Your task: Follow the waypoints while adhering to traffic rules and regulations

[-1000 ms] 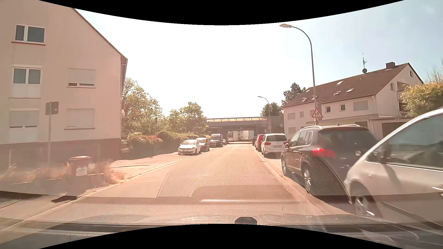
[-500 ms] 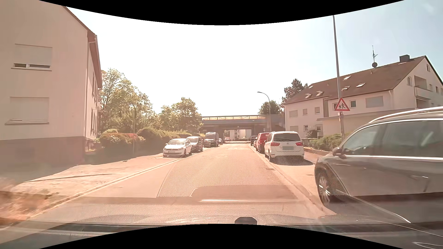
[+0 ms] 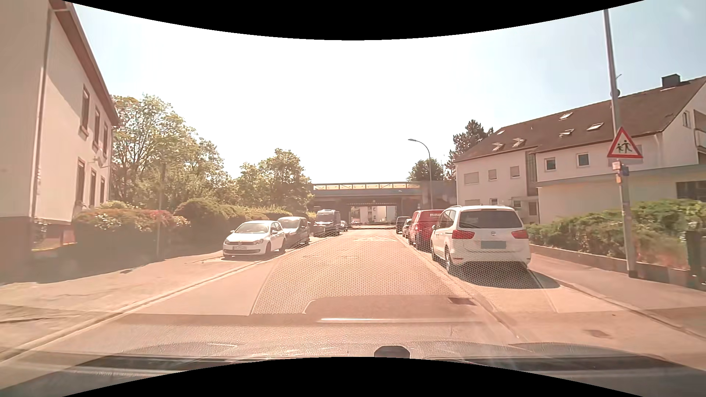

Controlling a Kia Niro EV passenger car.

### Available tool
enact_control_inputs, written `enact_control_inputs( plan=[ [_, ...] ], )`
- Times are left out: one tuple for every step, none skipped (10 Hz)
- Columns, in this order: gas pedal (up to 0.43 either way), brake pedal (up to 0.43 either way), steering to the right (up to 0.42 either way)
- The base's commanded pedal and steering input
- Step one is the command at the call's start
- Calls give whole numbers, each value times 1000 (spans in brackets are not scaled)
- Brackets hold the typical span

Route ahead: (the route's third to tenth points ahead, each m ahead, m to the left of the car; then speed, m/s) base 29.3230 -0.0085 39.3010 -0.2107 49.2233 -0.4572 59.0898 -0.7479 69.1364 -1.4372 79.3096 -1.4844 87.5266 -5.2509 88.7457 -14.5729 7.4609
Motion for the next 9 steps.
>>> enact_control_inputs(
  plan=[
    [98,0,21],
    [98,0,21],
    [98,0,21],
    [98,0,20],
    [98,0,19],
    [98,0,18],
    [98,0,18],
    [87,0,18],
    [87,0,17]
  ],
)
